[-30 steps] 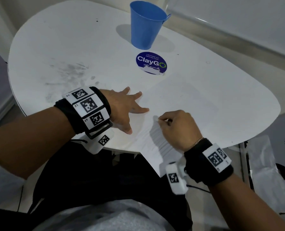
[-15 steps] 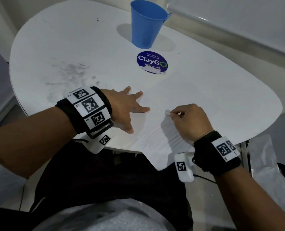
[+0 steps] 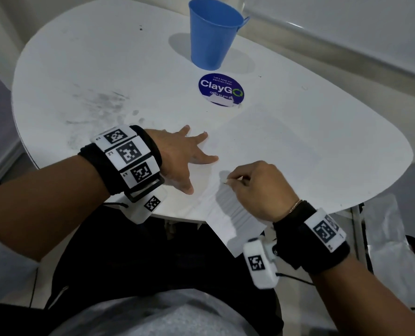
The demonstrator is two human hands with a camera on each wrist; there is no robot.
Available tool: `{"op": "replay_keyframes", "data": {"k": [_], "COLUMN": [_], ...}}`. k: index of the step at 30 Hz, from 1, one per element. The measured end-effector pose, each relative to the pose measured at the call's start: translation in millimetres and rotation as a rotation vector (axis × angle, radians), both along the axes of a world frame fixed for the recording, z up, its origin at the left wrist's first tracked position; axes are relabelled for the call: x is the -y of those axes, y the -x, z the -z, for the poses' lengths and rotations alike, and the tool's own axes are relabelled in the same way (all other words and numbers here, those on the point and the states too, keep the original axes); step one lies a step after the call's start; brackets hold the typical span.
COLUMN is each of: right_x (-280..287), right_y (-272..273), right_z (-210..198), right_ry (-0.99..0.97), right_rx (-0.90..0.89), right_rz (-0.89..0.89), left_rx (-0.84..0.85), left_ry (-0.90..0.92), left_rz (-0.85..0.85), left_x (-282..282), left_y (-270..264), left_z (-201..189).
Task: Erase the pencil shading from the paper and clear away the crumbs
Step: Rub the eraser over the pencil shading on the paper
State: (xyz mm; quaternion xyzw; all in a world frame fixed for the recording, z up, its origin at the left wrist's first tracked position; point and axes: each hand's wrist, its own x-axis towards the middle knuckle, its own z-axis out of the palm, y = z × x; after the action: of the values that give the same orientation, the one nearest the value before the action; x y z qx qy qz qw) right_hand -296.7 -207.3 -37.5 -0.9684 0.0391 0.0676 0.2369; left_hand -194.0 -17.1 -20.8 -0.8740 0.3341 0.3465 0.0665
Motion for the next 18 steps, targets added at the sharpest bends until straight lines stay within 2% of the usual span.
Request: {"op": "replay_keyframes", "data": {"k": [3,5,8,13,16,18], "right_x": [19,15,-2,25,2,1], "right_y": [-12,-8,4,-13,1,1], "right_z": [-1,0,-2,0,2,1], "right_ry": [0.014,0.035,0.016,0.011,0.004,-0.001], "right_rx": [0.072,0.074,0.022,0.077,0.032,0.001], "right_rz": [0.162,0.14,0.001,0.189,0.029,0.001], "left_rx": [0.015,0.017,0.004,0.002,-0.007,-0.008], "left_ry": [0.002,0.001,0.007,0.009,0.016,0.022], "left_rz": [-0.001,0.006,0.0,-0.003,-0.004,-0.013], "left_x": [0,1,0,0,-1,-1], "left_y": [2,2,0,-1,-1,0], "left_z": [0,-1,0,2,1,0]}}
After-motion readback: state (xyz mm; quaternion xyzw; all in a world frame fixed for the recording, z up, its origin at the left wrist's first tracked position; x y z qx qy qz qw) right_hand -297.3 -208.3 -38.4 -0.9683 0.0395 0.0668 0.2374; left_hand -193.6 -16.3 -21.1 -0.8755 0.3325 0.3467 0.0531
